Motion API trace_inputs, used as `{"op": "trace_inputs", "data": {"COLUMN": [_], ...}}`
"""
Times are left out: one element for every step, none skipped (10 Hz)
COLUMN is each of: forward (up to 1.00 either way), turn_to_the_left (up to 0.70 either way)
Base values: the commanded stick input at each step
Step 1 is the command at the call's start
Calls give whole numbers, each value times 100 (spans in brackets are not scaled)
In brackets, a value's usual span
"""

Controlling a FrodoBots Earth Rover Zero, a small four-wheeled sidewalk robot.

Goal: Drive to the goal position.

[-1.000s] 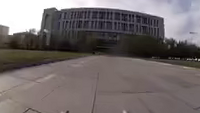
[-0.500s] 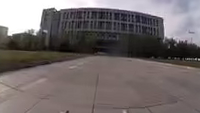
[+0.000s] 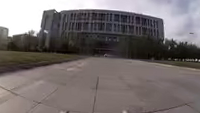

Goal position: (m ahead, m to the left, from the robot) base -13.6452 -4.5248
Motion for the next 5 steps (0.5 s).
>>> {"op": "trace_inputs", "data": {"forward": [0, 0, 0, 0, 0], "turn_to_the_left": [-45, -45, -45, -45, -45]}}
